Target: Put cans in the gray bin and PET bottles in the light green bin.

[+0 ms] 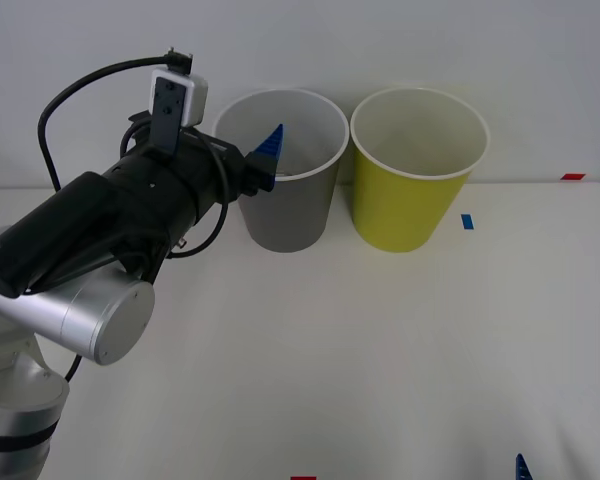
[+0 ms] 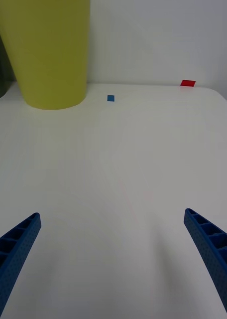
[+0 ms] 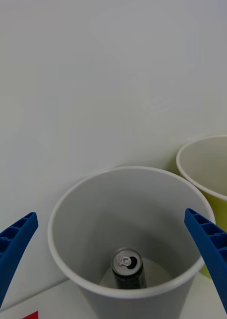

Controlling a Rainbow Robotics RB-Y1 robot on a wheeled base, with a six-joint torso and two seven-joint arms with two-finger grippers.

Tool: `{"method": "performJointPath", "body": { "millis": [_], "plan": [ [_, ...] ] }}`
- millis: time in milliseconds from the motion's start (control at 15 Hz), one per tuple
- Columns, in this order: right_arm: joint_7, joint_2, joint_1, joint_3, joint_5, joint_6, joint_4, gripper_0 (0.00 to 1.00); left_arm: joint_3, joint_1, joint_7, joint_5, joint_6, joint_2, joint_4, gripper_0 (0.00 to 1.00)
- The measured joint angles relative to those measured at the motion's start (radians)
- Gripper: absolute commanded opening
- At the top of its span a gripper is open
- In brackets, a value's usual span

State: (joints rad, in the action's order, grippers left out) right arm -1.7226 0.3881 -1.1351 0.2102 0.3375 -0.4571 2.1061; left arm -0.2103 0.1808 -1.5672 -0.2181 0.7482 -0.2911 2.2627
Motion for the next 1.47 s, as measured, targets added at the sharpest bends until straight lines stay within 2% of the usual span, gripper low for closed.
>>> {"method": "performJointPath", "body": {
  "millis": [267, 533, 867, 1067, 1333, 1467],
  "plan": [
    [0.0, 0.0, 0.0, 0.0, 0.0, 0.0, 0.0, 1.0, -0.011, -0.248, 0.001, -0.005, 0.0, -0.072, 0.188, 1.0],
    [0.0, 0.0, 0.0, 0.0, 0.0, 0.0, 0.0, 1.0, -0.012, -0.397, 0.0, -0.013, -0.001, -0.138, 0.258, 1.0],
    [0.0, 0.0, 0.0, 0.0, 0.0, 0.0, 0.0, 1.0, -0.013, -0.556, -0.013, -0.013, -0.077, -0.093, 0.27, 1.0],
    [0.0, 0.0, 0.0, 0.0, 0.0, 0.0, 0.0, 1.0, -0.015, -0.635, -0.023, -0.016, -0.178, -0.091, 0.259, 1.0],
    [0.0, 0.0, 0.0, 0.0, 0.0, 0.0, 0.0, 1.0, -0.046, -0.725, -0.03, -0.007, -0.499, -0.108, 0.11, 1.0],
    [0.0, 0.0, 0.0, 0.0, 0.0, 0.0, 0.0, 1.0, -0.054, -0.785, -0.033, 0.008, -0.547, -0.123, 0.062, 1.0]
  ]
}}
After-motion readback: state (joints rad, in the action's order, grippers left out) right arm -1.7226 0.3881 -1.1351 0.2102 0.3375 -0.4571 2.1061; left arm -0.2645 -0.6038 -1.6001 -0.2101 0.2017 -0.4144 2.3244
